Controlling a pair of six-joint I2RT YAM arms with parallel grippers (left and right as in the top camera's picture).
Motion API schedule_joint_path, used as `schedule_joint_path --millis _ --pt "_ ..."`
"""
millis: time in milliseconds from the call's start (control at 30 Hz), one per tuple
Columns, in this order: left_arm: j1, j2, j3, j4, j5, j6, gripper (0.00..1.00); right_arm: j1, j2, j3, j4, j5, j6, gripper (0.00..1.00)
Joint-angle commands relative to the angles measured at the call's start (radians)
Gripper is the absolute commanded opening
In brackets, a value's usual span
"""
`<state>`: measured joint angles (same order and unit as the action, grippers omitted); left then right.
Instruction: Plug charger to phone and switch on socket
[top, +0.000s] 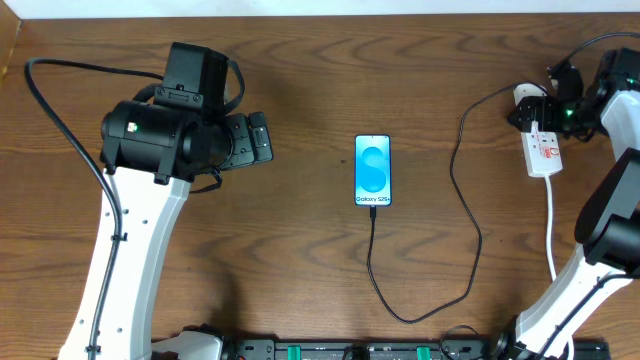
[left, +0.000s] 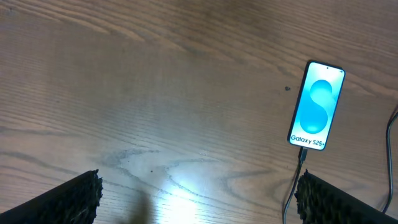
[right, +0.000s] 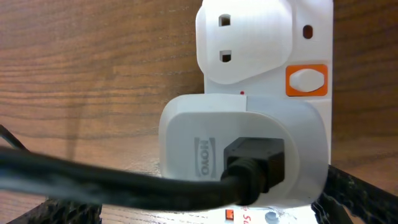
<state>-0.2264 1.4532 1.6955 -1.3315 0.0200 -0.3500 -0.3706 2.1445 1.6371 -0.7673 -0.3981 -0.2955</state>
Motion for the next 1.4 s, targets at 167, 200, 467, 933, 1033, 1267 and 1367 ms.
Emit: schedule_joint_path --millis 167,200,467,933,1033,1267,1367 --pt "-0.002 0.004 0.006 -0.003 -0.006 0.009 1.0 0.017 0.006 0.047 -0.016 -0.019 0.003 0.99" --pt "-0.002 0.004 0.006 -0.003 -0.006 0.009 1.0 0.017 0.006 0.047 -0.019 -0.019 0.003 0.99" --pt "-0.002 0.004 0.006 -0.003 -0.006 0.009 1.0 0.017 0.006 0.021 -0.04 0.007 0.029 0.99" --pt "-0.002 0.004 0.006 -0.003 -0.006 0.009 1.0 0.019 0.006 -0.025 -0.019 0.051 0.079 0.99" --pt "-0.002 0.004 0.006 -0.003 -0.006 0.009 1.0 0.019 0.006 -0.038 -0.008 0.048 0.085 0.99" --pt "-0.002 0.004 0.006 -0.003 -0.006 0.009 1.0 0.035 0.007 -0.046 -0.003 0.027 0.09 0.99" --pt "-0.002 0.004 0.006 -0.003 -0.006 0.009 1.0 0.045 0.007 -0.05 -0.007 0.013 0.09 0.99"
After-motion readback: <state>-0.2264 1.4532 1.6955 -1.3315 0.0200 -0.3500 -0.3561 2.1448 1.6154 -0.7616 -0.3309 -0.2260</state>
